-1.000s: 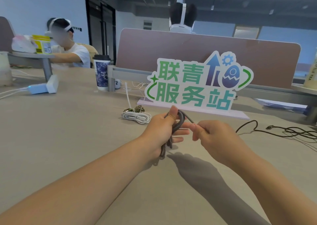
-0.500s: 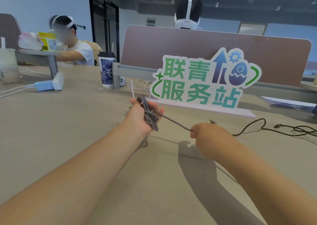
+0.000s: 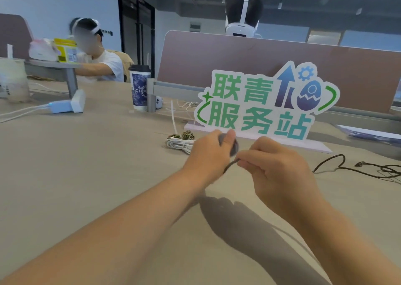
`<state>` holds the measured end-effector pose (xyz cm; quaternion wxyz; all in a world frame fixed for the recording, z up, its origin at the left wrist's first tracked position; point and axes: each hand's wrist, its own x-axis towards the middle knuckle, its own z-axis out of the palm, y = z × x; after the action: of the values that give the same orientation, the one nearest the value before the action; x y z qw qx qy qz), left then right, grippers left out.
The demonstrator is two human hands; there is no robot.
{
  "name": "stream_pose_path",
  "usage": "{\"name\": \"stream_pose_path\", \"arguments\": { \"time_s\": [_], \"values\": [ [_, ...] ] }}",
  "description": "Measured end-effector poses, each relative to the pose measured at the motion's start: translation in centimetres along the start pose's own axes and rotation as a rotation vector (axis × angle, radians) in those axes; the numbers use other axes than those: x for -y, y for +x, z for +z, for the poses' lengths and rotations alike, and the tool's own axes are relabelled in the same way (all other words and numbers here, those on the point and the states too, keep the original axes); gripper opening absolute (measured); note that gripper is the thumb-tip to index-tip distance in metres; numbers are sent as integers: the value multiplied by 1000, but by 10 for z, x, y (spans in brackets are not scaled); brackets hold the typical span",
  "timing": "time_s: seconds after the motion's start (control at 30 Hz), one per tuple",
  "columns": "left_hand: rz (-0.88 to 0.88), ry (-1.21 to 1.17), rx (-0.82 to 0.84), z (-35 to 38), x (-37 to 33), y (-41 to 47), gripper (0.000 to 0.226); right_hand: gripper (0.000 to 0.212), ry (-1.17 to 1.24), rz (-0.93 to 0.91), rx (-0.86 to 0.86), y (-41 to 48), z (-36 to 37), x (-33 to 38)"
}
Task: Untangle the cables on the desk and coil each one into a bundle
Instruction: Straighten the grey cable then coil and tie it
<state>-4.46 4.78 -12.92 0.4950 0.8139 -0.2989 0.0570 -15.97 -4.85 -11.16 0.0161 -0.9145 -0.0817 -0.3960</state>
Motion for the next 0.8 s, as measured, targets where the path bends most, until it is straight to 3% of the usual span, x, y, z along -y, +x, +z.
{"name": "stream_pose_path", "arguments": {
  "time_s": [0.07, 0.17, 0.23, 0.3, 0.43, 0.63, 0.7, 0.8],
  "values": [
    [-182, -282, 314, 9, -12, -12, 80, 6, 59, 89, -121, 0, -5, -5],
    [-403, -609, 747, 12, -19, -22, 86, 15, 142, 351, -114, -2, -6, -13],
    [-396, -637, 886, 9, -20, -22, 85, 21, 197, 488, -37, -2, -5, -18],
    [-316, -574, 910, 8, -19, -20, 77, 23, 257, 584, 2, -3, -3, -24],
    [-279, -480, 806, 9, -13, -15, 60, 28, 387, 691, 122, -4, 1, -27],
    [-492, -621, 160, -1, 9, 14, 57, 29, 322, 753, 347, -6, 7, -29],
    [-562, -740, 15, -4, 16, 19, 59, 28, 277, 719, 409, -7, 11, -26],
    [-629, -1137, -41, -10, 18, 25, 61, 27, 316, 702, 471, -9, 18, -20]
  ]
}}
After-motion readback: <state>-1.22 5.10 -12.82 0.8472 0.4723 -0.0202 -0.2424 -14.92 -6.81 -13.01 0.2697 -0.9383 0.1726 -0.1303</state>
